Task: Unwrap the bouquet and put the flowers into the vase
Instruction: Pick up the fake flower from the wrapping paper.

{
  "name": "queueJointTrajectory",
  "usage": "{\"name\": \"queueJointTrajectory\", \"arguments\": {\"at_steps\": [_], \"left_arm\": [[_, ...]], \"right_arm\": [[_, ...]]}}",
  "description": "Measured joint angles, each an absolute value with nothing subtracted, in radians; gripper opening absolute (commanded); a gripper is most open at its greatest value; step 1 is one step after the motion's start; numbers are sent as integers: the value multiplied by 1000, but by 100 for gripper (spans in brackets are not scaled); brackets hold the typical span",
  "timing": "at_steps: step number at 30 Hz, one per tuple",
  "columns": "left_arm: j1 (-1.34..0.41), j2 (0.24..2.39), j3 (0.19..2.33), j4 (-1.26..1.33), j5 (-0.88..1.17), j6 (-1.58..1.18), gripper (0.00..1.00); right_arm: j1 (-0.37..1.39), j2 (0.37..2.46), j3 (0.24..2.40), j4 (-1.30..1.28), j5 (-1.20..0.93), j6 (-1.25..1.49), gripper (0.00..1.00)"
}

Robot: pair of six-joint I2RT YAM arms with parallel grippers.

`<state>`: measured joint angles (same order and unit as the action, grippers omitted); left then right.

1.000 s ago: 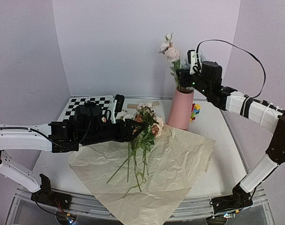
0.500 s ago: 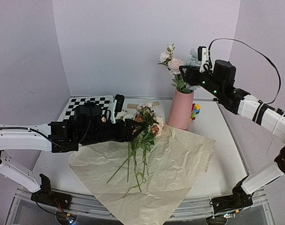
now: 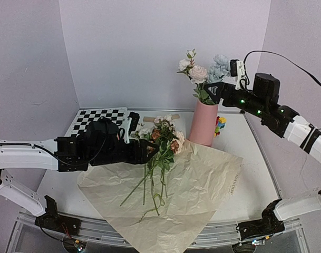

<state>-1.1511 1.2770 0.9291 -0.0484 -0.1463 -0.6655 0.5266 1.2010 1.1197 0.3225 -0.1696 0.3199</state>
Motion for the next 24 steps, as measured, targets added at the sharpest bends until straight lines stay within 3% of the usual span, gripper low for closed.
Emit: {"name": "queueJointTrajectory", "arguments": {"at_steps": [6, 11, 17, 24], "left_arm": [[-1151, 1317, 930, -167, -180, -636, 56], [-1151, 1404, 950, -239, -182, -615, 45], [-1151, 1527, 977, -263, -149, -627, 43], [-1151, 1647, 995, -287, -152, -668, 30]], "right_arm": [[527, 1129, 957, 294, -246, 406, 83], [527, 1128, 840, 275, -319, 478, 83], [531, 1148, 739, 293, -406, 573, 83], [565, 1171, 654, 337, -431, 633, 83]]}}
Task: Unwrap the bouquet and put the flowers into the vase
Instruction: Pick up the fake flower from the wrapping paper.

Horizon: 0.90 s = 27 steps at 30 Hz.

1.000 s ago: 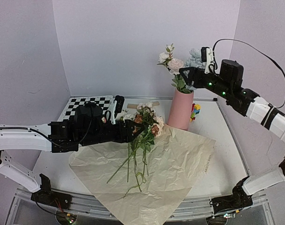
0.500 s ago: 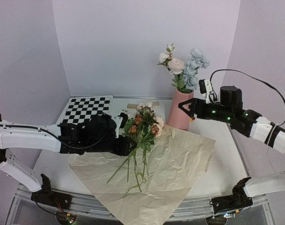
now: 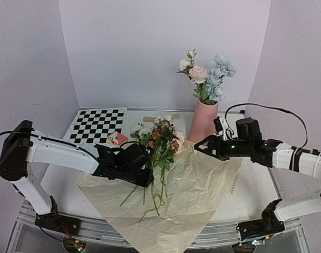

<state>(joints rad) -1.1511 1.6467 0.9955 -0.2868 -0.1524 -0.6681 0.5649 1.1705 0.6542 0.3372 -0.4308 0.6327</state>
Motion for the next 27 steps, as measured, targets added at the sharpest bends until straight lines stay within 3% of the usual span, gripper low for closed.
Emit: {"name": "queueJointTrajectory", "arguments": {"at_steps": [6, 20, 27], "left_arm": [[-1151, 1704, 1088, -318, -203, -681, 28], [-1086, 1844, 1237, -390, -268, -684, 38], [-1085, 1935, 1326, -424, -290, -648, 21]], "right_arm": [[587, 1183, 633, 358, -430, 645, 83], [595, 1182, 618, 383, -426, 641, 84], [595, 1167, 606, 382, -422, 637, 84]]}}
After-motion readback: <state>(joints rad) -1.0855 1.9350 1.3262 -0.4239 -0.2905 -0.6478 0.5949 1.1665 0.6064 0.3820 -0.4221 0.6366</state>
